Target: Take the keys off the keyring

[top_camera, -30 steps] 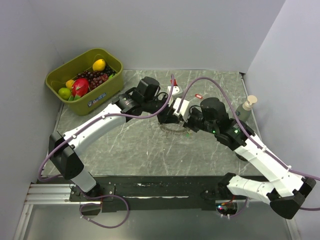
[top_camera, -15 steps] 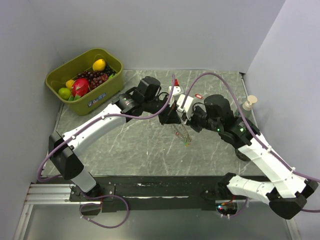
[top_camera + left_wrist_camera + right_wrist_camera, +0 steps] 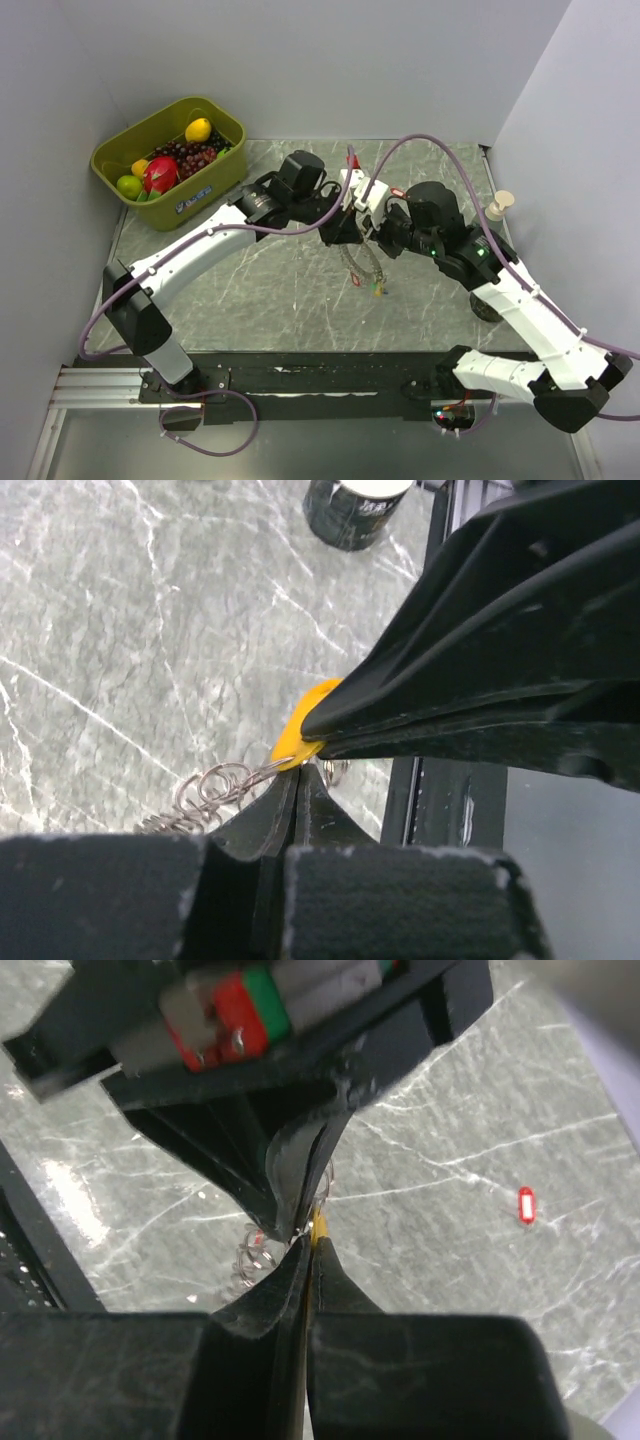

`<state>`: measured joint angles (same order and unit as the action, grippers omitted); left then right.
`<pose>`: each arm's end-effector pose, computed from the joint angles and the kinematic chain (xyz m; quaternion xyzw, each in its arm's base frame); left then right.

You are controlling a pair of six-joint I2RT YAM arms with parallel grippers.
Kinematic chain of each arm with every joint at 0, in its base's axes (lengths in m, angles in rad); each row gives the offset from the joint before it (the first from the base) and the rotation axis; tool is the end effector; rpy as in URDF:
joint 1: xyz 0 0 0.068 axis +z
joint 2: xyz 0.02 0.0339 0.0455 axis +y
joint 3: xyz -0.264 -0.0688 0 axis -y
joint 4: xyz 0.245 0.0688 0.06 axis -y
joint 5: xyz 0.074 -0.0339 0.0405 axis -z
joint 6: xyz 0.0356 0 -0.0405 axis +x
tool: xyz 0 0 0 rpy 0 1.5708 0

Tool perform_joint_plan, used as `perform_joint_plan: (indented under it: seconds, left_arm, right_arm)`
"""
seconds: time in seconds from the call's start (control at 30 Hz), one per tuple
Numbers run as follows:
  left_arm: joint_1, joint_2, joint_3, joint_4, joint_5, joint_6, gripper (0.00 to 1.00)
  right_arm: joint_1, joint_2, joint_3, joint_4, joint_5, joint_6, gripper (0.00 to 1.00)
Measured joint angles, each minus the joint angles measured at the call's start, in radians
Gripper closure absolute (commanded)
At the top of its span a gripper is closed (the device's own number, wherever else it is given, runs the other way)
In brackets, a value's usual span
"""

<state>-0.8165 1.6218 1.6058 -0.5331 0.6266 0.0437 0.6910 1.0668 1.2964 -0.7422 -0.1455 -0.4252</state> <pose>0.2362 -0.2818 0.3796 0.4830 0.6915 -0.4243 0.3295 0.1605 0.1395 0.4053 -0.4871 0.7109 0.1289 0.4907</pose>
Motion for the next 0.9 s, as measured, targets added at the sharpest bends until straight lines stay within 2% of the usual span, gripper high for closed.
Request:
perform_joint_plan:
  seconds: [0.2, 0.73, 0.9]
  left_arm:
    - [-0.032, 0.012, 0.0, -0.01, -0.023, 0.028, 0.99]
    - [-0.037, 0.012, 0.018, 0.02, -0.018, 0.015, 0.99]
    - [-0.06, 0.012, 0.018, 0.02, 0.006, 0.031, 0.99]
  right_arm:
    - [0.0, 0.012, 0.01, 0.013, -0.007, 0.05, 1.0]
    - [-0.008, -0.024, -0.061, 0.178, 0.066, 0.026, 1.0]
    - [-0.058, -0.058, -0.085, 0.189, 0.023, -0.032, 0.77]
